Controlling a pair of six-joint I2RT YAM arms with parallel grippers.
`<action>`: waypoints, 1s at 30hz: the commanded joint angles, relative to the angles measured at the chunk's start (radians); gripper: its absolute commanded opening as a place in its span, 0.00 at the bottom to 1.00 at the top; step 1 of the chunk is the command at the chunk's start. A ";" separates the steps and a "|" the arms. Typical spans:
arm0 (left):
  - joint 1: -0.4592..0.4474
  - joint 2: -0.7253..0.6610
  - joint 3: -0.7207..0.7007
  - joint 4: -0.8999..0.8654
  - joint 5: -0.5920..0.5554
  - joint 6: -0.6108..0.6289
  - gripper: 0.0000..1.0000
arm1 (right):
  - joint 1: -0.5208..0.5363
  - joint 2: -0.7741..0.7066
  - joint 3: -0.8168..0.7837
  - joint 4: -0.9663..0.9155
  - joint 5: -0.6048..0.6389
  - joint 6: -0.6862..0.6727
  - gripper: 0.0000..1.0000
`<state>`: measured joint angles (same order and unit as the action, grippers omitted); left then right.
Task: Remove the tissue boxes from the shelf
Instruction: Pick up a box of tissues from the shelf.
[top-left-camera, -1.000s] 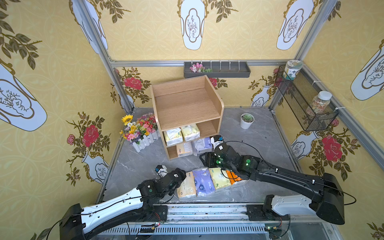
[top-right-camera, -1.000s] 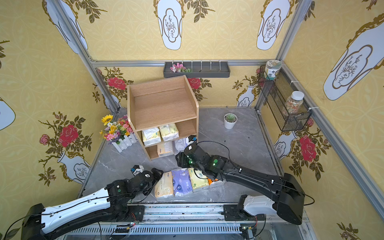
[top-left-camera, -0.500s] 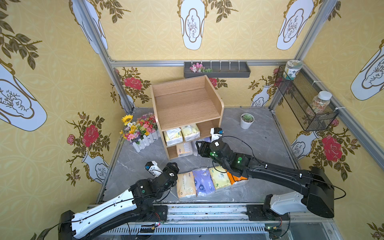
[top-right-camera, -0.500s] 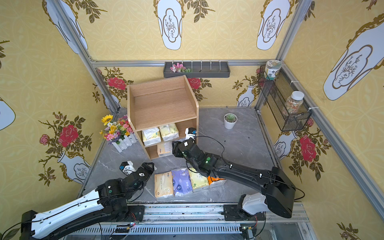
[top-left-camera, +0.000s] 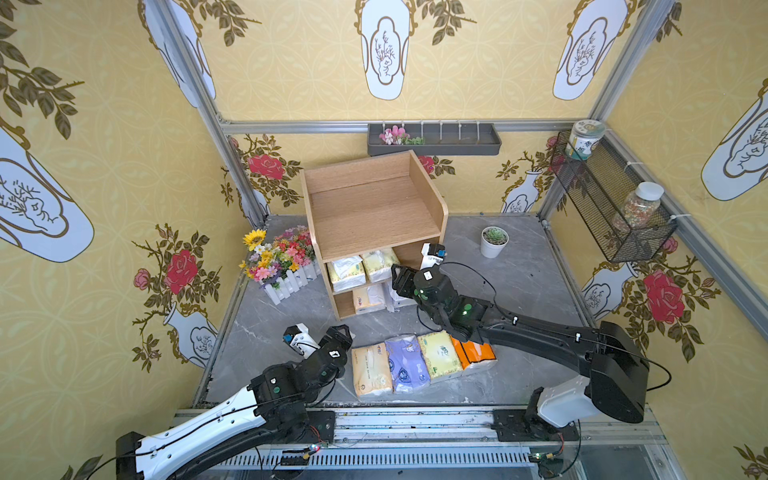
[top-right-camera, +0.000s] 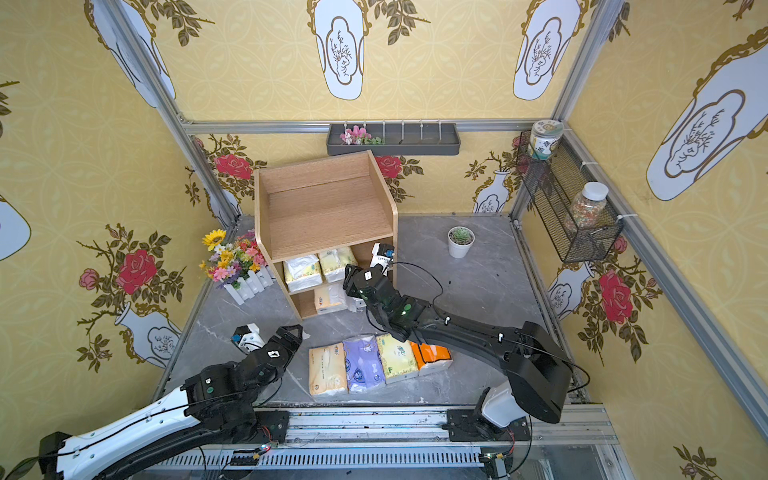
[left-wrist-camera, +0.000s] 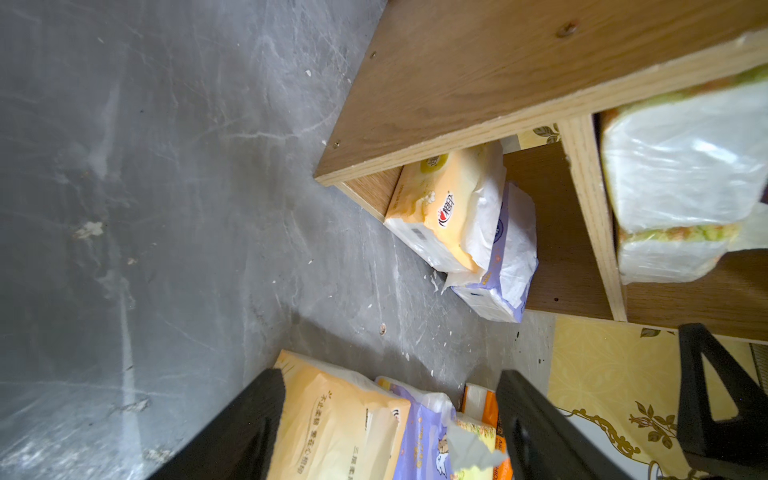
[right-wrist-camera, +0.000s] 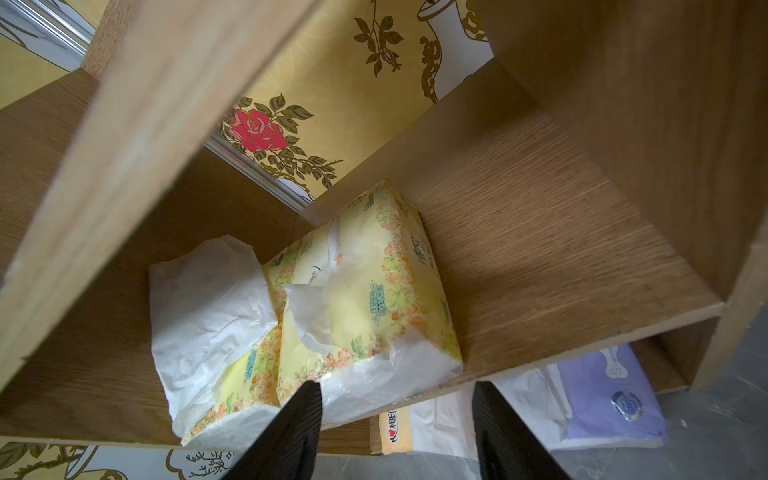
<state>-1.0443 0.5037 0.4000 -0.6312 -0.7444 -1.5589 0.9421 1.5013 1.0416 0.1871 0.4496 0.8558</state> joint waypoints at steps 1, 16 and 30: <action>0.001 -0.010 -0.009 -0.021 -0.018 -0.015 0.86 | 0.000 0.022 0.020 0.071 0.024 -0.010 0.62; 0.001 -0.051 -0.003 -0.061 -0.029 -0.014 0.86 | -0.002 0.128 0.049 0.141 0.063 -0.011 0.59; 0.000 -0.049 0.008 -0.068 -0.035 -0.012 0.85 | -0.024 0.190 0.083 0.156 0.026 -0.007 0.52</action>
<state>-1.0443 0.4561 0.4038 -0.6827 -0.7639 -1.5703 0.9180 1.6840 1.1156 0.2901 0.4866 0.8574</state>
